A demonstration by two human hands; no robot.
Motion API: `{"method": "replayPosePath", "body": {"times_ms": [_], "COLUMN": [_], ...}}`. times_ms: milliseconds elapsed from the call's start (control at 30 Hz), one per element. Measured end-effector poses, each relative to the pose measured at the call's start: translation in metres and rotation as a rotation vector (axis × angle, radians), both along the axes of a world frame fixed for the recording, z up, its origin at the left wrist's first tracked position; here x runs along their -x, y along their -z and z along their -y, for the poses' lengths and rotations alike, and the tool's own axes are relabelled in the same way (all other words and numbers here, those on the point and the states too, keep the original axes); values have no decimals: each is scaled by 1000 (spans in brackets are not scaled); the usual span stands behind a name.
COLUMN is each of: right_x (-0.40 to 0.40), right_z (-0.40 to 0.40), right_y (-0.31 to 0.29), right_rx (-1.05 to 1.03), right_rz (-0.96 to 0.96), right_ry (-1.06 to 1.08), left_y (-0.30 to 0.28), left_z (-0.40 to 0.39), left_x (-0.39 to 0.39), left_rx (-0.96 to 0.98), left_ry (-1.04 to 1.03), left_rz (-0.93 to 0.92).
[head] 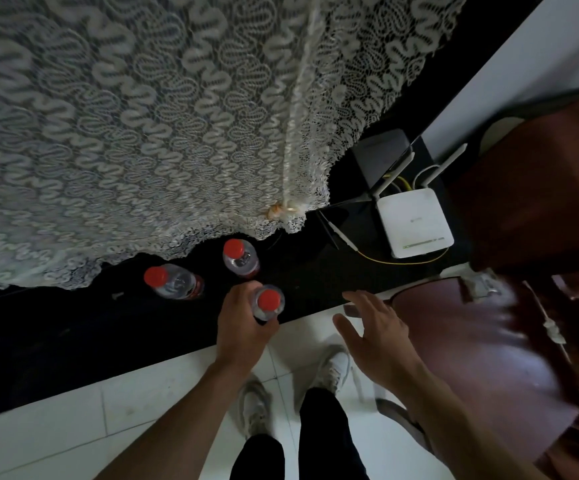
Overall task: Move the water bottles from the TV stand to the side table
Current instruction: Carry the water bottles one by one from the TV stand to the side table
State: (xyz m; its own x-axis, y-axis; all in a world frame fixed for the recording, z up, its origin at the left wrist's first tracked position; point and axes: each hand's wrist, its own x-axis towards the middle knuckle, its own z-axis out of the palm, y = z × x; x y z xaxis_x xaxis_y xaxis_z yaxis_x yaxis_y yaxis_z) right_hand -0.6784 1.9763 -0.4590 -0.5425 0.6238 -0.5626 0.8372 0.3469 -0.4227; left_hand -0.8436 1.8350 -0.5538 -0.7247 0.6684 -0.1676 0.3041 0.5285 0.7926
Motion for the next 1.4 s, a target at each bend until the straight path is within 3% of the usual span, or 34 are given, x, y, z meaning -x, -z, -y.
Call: {"method": "replayPosePath", "body": {"times_ms": [267,467,600,933,1133,1400], "right_x": [6,5,6,-11,-21,-46], "right_z": [-10,-30,-39,-60,-55,-4], "right_y": [-33,-70,-102,-191,-222,-257], "right_rx": [20,183,253,500,548,449], "right_rz": [-64,-212,-328,-548,-597,-750], "right_ry": [71,328,431,709,852,1065], "left_y": [-69,-153,-208,-323,-367,-396], "left_z": [-6,-22,-35,-82,-91,-82], "left_x": [-5,-3,-5,-13,-21,-30], "left_rx": [-134,-271,-281,-316,-396,-486], "left_ry": [-8,41,107,215,252,477], "left_rz": [-23,-82,-42,-173,-125,-50]}}
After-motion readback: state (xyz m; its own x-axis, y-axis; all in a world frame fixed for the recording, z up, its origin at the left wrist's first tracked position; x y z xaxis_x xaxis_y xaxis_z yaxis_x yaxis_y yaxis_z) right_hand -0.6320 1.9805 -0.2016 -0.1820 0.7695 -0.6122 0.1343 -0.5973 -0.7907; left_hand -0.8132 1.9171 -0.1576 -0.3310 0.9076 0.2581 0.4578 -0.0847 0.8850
